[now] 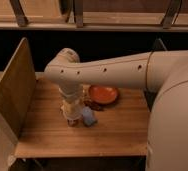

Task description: Place the ceramic cup over the eraser

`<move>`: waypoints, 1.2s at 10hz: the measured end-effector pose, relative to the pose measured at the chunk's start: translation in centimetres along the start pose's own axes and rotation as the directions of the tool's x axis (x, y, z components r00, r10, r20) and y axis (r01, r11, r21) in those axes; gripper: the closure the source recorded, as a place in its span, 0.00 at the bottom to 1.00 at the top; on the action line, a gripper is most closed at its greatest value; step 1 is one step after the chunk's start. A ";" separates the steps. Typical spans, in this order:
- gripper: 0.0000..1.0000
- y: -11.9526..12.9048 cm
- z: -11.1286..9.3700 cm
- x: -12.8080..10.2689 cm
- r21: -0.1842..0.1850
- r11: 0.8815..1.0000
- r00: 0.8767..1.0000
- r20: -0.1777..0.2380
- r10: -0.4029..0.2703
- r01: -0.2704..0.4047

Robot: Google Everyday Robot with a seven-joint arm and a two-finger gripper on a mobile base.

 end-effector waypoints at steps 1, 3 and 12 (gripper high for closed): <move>1.00 0.1 0.9 -0.2 -0.023 1.000 1.000 0.001 -0.009 0.009; 1.00 0.4 2.6 -0.1 -0.061 0.998 0.999 -0.008 -0.035 0.035; 1.00 0.1 4.8 0.1 -0.080 0.996 0.997 -0.054 -0.050 0.046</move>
